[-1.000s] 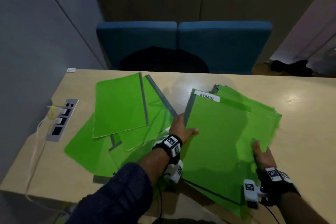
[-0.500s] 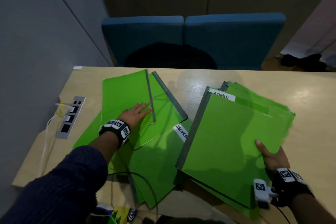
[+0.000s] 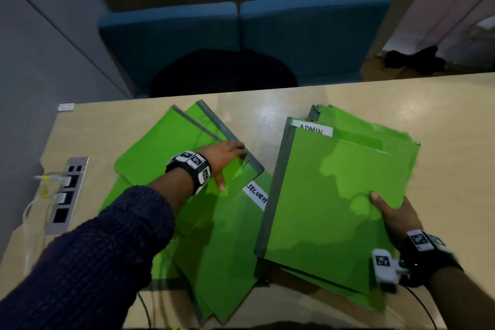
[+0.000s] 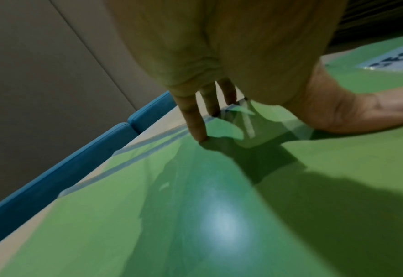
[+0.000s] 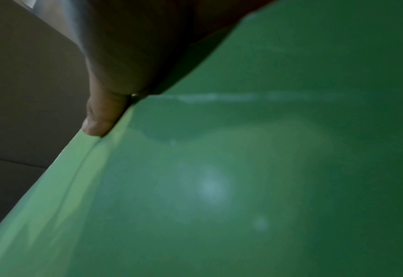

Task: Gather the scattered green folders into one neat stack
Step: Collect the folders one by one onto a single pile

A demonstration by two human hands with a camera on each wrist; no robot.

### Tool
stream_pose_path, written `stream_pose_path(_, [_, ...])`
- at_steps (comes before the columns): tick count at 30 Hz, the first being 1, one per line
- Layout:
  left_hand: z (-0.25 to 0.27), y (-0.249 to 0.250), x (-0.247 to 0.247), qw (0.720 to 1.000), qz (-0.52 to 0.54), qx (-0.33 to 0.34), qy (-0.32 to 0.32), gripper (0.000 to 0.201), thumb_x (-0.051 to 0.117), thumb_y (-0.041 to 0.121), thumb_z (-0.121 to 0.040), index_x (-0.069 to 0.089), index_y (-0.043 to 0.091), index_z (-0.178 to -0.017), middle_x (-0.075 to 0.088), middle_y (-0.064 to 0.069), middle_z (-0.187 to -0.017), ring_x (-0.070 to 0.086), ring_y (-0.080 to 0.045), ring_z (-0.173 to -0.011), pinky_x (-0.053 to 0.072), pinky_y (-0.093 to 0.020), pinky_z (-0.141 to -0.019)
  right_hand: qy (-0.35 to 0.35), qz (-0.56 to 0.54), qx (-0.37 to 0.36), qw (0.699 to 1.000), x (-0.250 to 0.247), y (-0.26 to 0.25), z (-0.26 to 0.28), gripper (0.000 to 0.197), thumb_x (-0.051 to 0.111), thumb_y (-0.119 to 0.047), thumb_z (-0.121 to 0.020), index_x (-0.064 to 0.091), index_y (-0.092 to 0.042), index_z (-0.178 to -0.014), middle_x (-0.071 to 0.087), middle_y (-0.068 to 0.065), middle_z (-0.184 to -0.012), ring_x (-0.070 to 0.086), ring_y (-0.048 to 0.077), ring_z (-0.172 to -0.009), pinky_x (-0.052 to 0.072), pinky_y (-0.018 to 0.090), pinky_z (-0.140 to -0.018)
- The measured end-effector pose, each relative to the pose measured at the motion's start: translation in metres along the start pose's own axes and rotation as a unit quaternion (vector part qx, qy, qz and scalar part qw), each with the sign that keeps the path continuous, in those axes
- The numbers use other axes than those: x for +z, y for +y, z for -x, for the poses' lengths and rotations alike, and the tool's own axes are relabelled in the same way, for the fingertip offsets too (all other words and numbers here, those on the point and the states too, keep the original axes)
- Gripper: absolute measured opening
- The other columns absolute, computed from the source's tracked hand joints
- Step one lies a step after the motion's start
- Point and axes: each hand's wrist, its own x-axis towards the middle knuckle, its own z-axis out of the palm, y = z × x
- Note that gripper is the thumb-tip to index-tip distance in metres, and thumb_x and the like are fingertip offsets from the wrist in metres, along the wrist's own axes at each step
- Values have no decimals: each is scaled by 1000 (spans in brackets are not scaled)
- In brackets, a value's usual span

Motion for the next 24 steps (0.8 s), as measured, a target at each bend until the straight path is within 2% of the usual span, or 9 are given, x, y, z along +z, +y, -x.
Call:
stream_pose_path(4, [-11, -1, -11, 999, -21, 38, 13, 101, 80, 31, -70, 20, 32, -151, 11, 2, -161, 17, -28, -147, 31, -51, -113, 8, -14, 4, 1000, 0, 4, -3, 49, 74, -33, -85, 62, -9, -126, 70, 19, -113, 68, 31, -92, 52, 42, -84])
stream_pose_path(6, [-14, 0, -17, 996, -75, 47, 1, 106, 80, 34, -69, 14, 30, -152, 16, 0, -159, 16, -30, -147, 25, -50, -115, 5, -22, 4, 1000, 0, 3, -2, 48, 74, -33, -85, 62, -10, -125, 70, 18, -112, 68, 29, -90, 53, 41, -82])
stream_pose_path(10, [-23, 9, -28, 990, -132, 46, -6, 109, 81, 49, -64, 20, 15, -149, 36, -6, -142, 37, -27, -130, 21, -46, -117, -9, -21, -3, 1000, 0, 2, 1, 48, 73, -36, -85, 61, -13, -125, 70, 17, -114, 69, 27, -89, 52, 32, -72])
stream_pose_path(12, [-22, 10, -30, 991, -127, 45, -12, 108, 82, 48, -65, 22, 14, -148, 33, -8, -143, 37, -26, -129, 26, -45, -115, -10, -26, -7, 1000, 0, 3, 0, 59, 74, -46, -79, 61, -15, -126, 70, 15, -114, 68, 28, -90, 53, 33, -72])
stream_pose_path(16, [-16, 10, -27, 996, -76, 43, -13, 109, 86, 39, -61, 22, 19, -147, 20, -7, -151, 29, -28, -136, 37, -52, -109, -12, -28, -9, 999, -2, 7, 1, 99, 76, -77, -49, 60, -19, -127, 71, 9, -111, 68, 30, -97, 54, 51, -88])
stream_pose_path(18, [-18, 13, -26, 995, -84, 53, -18, 113, 87, 49, -54, 25, 20, -144, 25, -6, -146, 33, -26, -129, 42, -48, -102, -11, -40, -8, 999, -2, 7, 2, 99, 79, -75, -48, 60, -19, -127, 71, 10, -114, 68, 31, -98, 54, 51, -88])
stream_pose_path(21, [-23, 18, -19, 993, -105, 50, -7, 116, 85, 64, -40, 33, 21, -135, 36, -2, -131, 36, -21, -116, 40, -42, -99, -22, -78, -3, 997, -2, 9, -1, 110, 84, -74, -39, 60, -15, -129, 72, 11, -113, 70, 31, -97, 55, 45, -82])
stream_pose_path(22, [-23, 20, -18, 994, -103, 45, -1, 113, 84, 66, -39, 36, 21, -132, 39, -1, -127, 37, -20, -113, 37, -39, -98, -24, -85, -1, 996, -1, 8, 0, 107, 85, -71, -42, 59, -14, -129, 72, 11, -114, 70, 31, -97, 55, 45, -81])
stream_pose_path(24, [-24, 23, -16, 994, -99, 43, 6, 106, 81, 70, -40, 42, 22, -126, 42, 1, -120, 38, -18, -108, 33, -36, -95, -30, -94, -3, 995, 0, 8, 1, 80, 82, -52, -67, 57, -13, -132, 70, 14, -119, 69, 31, -98, 55, 41, -80])
